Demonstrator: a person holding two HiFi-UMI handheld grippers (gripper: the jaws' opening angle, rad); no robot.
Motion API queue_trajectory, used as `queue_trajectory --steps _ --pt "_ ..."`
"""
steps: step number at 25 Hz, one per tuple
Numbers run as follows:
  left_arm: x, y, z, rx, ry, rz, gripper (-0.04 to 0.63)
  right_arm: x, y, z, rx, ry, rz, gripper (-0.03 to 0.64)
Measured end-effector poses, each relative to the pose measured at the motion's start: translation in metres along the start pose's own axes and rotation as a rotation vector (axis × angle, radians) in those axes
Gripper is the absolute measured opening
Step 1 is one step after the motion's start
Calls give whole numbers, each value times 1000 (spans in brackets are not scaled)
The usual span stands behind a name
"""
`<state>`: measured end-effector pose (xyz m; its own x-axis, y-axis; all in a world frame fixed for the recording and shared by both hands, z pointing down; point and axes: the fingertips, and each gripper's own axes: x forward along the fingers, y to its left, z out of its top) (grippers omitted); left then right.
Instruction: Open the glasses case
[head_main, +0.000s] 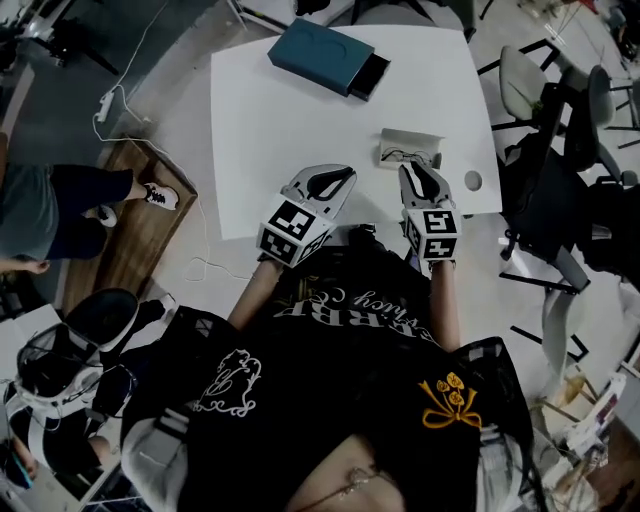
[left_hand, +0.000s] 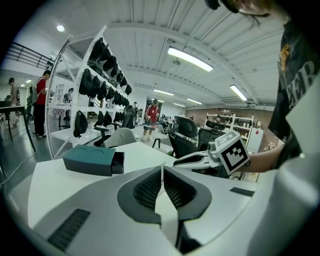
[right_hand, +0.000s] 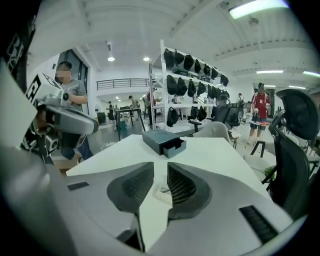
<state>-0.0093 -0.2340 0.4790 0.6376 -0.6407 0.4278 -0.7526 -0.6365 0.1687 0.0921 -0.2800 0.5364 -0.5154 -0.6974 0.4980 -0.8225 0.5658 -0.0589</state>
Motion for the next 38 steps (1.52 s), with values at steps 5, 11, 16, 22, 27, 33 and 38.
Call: queue_trajectory --steps 5,11,16,22,27,33,38 --pt "-28 1 -11 17 -4 -45 29 -14 44 5 136 -59 6 66" --pt "-61 -11 -37 44 30 -127 29 -43 87 -3 211 -91 -52 48" --pt "-85 -24 -63 64 56 -193 29 -71 117 -11 282 -147 -118 15" --pt "-105 -34 -75 78 57 -238 29 -92 144 -14 352 -191 -131 15" --pt "-114 -47 -74 81 38 -260 29 -108 155 -18 326 -175 -140 15" --pt "-117 -62 -70 88 15 -262 29 -121 155 -18 279 -165 -120 14" --pt "-114 -81 -60 96 6 -251 29 -138 148 -13 262 -163 -101 14"
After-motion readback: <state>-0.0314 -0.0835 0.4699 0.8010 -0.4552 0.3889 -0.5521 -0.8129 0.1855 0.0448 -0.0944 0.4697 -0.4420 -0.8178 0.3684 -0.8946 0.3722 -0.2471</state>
